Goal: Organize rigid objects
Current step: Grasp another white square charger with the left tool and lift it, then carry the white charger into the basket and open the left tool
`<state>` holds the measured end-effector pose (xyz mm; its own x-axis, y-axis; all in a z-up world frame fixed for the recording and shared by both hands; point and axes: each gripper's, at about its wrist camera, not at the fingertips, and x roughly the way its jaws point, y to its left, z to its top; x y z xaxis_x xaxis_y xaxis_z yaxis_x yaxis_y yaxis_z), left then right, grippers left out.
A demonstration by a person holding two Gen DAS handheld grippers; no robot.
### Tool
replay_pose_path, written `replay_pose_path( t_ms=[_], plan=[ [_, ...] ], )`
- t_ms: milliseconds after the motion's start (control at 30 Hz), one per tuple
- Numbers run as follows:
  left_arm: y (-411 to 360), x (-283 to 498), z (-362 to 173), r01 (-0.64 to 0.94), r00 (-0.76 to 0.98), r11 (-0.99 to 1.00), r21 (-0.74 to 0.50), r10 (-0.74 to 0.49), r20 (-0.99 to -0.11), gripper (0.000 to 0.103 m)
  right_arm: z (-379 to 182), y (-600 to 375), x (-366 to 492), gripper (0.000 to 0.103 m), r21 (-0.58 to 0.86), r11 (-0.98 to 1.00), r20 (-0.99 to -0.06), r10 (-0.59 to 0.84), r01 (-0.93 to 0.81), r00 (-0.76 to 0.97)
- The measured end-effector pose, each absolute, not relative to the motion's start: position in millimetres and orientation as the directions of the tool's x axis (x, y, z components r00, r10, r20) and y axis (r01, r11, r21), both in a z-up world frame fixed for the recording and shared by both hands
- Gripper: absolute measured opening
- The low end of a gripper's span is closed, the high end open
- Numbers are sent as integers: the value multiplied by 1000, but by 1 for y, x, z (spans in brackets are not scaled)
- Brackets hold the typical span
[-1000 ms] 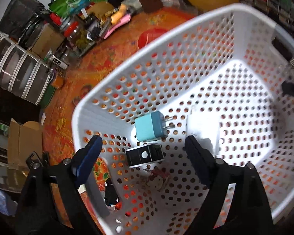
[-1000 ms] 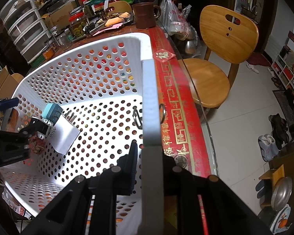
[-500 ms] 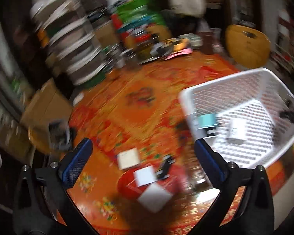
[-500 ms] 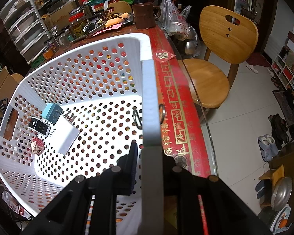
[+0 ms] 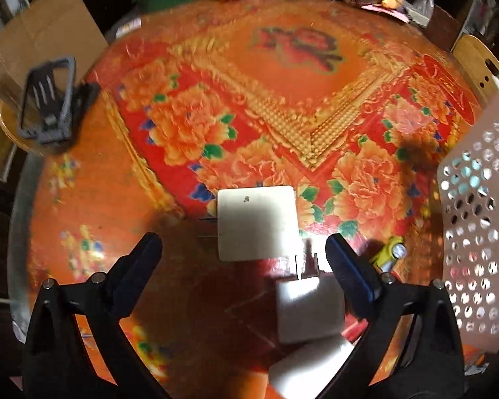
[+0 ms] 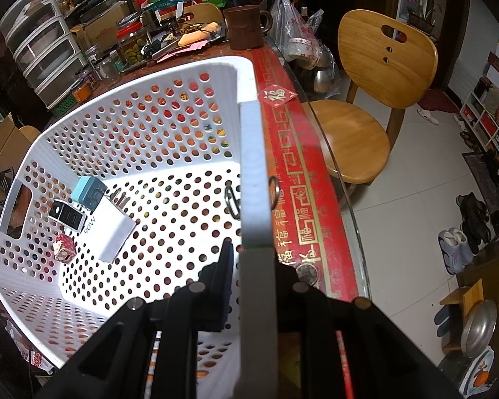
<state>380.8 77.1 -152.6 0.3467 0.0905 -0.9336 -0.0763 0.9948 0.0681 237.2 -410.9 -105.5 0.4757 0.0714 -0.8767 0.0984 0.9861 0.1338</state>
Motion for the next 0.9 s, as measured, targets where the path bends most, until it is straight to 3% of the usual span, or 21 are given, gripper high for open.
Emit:
replay_pose_path(
  t_ms=[200, 300, 900],
  plan=[
    [77, 394, -169, -107, 324, 994, 22, 56, -944, 80, -105, -411, 237, 16, 132, 986, -876, 70, 98, 477],
    [78, 397, -167, -115, 341, 993, 5, 44, -939, 62, -105, -411, 237, 16, 132, 986, -876, 71, 97, 477],
    [40, 343, -95, -140, 573, 968, 206, 249, -780, 62, -105, -409, 238, 16, 132, 987, -875, 72, 93, 479]
  ],
)
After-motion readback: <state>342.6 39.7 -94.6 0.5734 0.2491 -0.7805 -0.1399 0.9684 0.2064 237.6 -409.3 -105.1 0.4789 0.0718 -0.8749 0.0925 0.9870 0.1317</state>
